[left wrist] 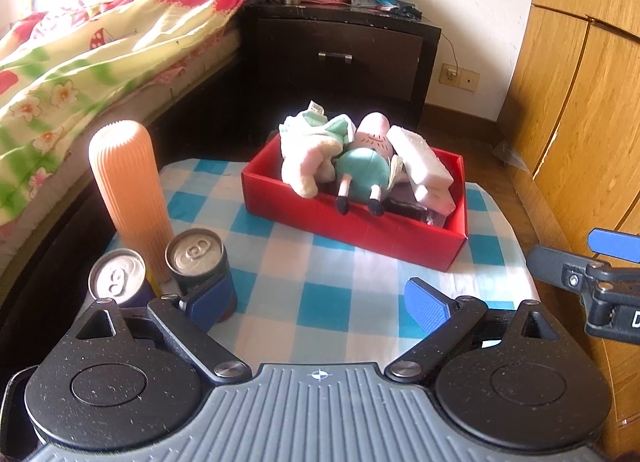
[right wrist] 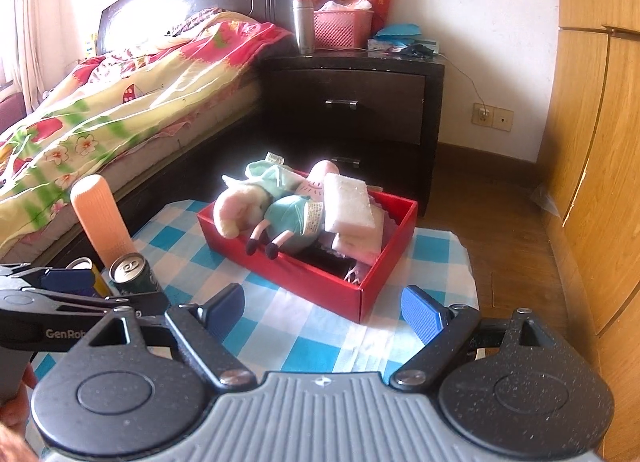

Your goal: Organize soft objects

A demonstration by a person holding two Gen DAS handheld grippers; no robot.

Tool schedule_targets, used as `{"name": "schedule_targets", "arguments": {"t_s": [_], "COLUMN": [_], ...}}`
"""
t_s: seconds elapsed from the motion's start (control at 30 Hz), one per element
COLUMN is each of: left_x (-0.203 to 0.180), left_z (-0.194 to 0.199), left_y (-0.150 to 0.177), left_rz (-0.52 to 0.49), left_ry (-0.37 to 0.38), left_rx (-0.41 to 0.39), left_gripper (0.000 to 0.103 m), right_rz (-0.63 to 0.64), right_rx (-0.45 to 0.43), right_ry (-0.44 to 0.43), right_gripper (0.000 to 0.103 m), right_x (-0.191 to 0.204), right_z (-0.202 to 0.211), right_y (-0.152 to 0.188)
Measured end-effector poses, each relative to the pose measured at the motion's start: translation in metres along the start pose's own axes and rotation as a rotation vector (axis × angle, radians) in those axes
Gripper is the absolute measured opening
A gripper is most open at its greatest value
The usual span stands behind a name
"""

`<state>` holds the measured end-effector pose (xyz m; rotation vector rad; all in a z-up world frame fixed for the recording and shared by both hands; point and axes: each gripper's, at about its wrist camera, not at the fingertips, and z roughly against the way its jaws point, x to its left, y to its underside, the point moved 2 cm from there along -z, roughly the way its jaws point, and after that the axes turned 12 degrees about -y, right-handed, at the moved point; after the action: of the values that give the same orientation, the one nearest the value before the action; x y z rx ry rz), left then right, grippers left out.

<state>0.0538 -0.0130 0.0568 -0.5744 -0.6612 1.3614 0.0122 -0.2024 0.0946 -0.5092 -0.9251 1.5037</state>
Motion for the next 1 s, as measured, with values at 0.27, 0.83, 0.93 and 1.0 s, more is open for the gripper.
{"name": "schedule_targets", "arguments": {"t_s": [0.27,0.83,0.93,1.0], "left_x": [-0.003,-0.005,-0.005,-0.004], "left_z": [0.009,0.024,0.026,0.027], "left_y": [0.004,0.017,0.019,0.020], "left_rz": [-0.021,-0.047,-0.045,-0.041], "left_ry": [-0.009,-0.008,-0.008,-0.004], "left_rx": [-0.020,-0.042,-0.041,-0.040], "left_gripper": [0.091,0.092,0.092,0.092], "right_rz": [0.000,0.015,0.022,0.025], "right_rx": [0.000,-0.014,-0.017,-0.020], "right_ry": [-0.012,-0.039,-0.039,-0.031], "right_gripper": [0.065,0.065,0.065,0.065], "right_x": [0.004,0.015,0.017,0.017], "right_z": [0.008,0.026,0.029,0.030], "right_y": [0.007,0.022,0.024,0.024]}}
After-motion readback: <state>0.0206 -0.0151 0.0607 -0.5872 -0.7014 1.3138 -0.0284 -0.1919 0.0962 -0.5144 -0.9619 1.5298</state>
